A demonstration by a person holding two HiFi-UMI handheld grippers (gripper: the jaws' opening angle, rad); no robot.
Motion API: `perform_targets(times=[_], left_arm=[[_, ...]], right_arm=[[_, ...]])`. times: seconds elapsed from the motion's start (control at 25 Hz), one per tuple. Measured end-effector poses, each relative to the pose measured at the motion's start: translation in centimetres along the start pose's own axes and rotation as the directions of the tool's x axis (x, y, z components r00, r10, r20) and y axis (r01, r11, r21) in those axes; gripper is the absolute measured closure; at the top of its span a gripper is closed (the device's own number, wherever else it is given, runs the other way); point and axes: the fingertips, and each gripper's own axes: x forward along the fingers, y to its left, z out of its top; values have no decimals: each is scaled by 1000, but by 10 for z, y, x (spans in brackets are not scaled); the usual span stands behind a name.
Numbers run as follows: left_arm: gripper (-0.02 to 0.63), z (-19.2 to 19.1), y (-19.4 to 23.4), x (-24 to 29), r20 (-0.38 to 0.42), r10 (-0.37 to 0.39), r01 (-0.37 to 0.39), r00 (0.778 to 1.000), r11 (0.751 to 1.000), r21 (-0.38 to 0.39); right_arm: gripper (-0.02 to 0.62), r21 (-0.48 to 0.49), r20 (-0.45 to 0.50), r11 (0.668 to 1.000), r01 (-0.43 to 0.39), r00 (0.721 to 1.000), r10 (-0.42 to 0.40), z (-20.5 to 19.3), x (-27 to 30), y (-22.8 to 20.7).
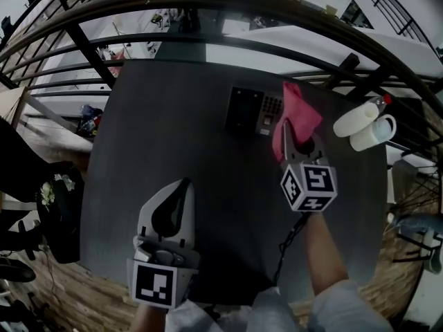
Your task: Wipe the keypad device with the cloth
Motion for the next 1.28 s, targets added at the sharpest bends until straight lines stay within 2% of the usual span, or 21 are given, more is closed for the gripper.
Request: perform_targets(times=[0.4, 0.68, 0.92, 1.12, 1.28], left_arm=[[603, -9, 11, -5, -19, 7, -7, 1000, 1000, 0], [603, -11, 18, -13, -24, 23, -23, 999, 1000, -3], [603, -11, 23, -19, -17, 31, -31, 999, 1000, -2], [603, -14, 25, -22, -21, 29, -29, 999, 1000, -6], [603, -16, 24, -22, -18, 22, -22, 1000, 1000, -11]], right_arm=[[565, -26, -58, 1000, -1, 998, -1, -26, 40, 11], [565, -42, -92, 999, -25, 996, 21, -38, 67, 34], [565, -92, -112, 992, -87, 991, 77, -44, 81, 64], [565, -168, -162, 974, -154, 979, 127, -59, 88, 91], [565, -163, -212, 963, -214, 961, 178, -75, 87, 111]])
